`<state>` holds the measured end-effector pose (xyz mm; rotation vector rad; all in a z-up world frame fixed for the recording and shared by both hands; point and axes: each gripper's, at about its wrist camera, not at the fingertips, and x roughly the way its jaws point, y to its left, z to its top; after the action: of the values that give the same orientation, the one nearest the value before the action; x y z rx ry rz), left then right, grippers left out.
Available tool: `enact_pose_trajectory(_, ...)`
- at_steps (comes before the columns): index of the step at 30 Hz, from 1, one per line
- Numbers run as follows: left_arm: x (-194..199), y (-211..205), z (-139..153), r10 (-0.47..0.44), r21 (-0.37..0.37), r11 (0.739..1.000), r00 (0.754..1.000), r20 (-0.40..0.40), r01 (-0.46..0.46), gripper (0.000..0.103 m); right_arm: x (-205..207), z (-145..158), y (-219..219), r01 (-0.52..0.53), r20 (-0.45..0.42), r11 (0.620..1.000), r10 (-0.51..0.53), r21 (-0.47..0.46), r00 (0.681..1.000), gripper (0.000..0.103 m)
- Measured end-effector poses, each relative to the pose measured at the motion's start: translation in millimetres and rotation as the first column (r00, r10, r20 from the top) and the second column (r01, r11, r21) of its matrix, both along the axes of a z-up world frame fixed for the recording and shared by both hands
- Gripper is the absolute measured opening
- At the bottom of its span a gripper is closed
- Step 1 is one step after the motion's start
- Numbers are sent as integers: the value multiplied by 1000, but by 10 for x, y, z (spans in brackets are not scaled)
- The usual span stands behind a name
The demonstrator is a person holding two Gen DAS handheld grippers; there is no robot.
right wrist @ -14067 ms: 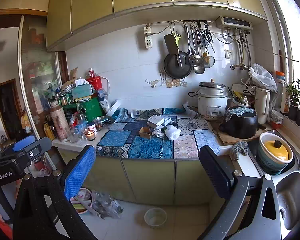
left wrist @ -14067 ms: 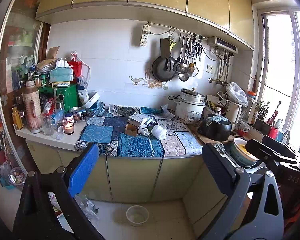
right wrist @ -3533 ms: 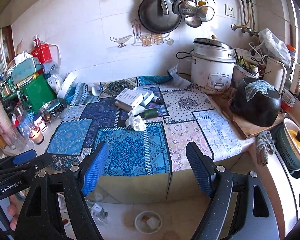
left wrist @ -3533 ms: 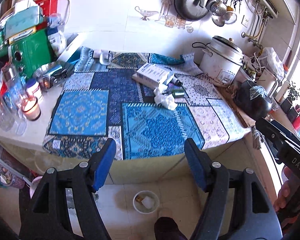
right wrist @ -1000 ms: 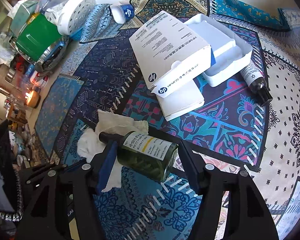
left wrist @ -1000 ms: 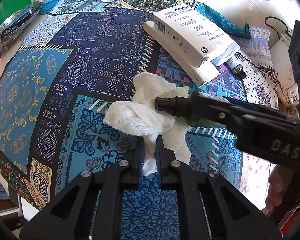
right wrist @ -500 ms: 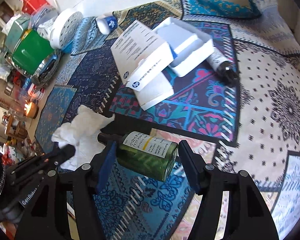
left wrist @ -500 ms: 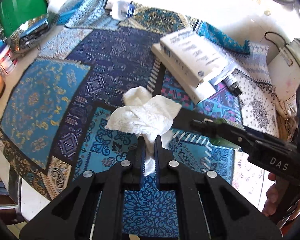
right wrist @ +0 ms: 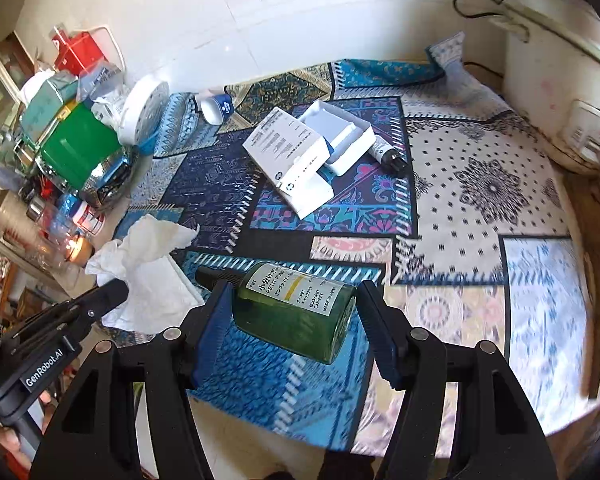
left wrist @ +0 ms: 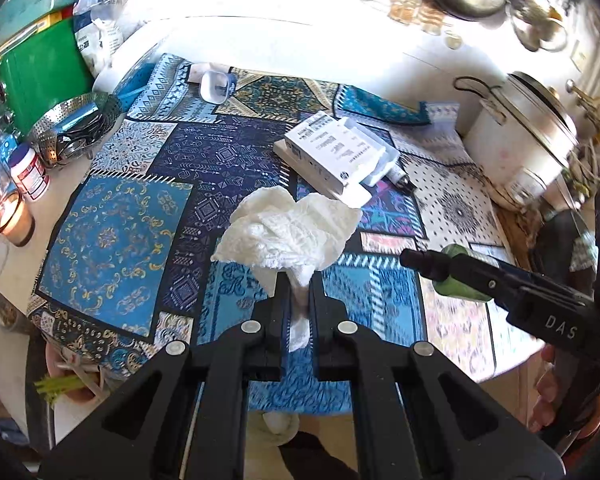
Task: Collect trash
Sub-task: 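Carry the tissue and green bottle down over the floor bin with both tools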
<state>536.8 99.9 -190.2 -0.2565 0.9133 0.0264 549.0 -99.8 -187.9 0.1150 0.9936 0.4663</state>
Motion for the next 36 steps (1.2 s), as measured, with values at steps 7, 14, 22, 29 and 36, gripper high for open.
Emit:
enact_pose_trajectory(7, -666, 160, 0, -125, 17, 992, 992, 16, 124, 7, -806, -47, 129, 127, 7, 992, -127, 13, 992, 60)
enact_pose_trajectory(14, -1319, 275, -151, -228, 26, 973, 974, -1, 228, 7, -1505, -334, 292, 213, -42, 977, -213, 10, 976, 60)
enact_pose_trajectory(22, -1743, 176, -706, -322, -29, 947, 941, -108, 321, 7, -2024, -775, 319, 262, -139, 964, -266, -46, 954, 60)
enact_pose_trajectory(29, -1868, 1, -1465, -328, -101, 944, 915, -233, 313, 7, -2188, -1266, 196, 256, -214, 958, -279, -129, 936, 60)
enact_pose_trajectory(36, -1776, -124, -2403, -296, -132, 955, 896, -333, 266, 7, -2098, -2041, -27, 229, -267, 962, -263, -151, 927, 60)
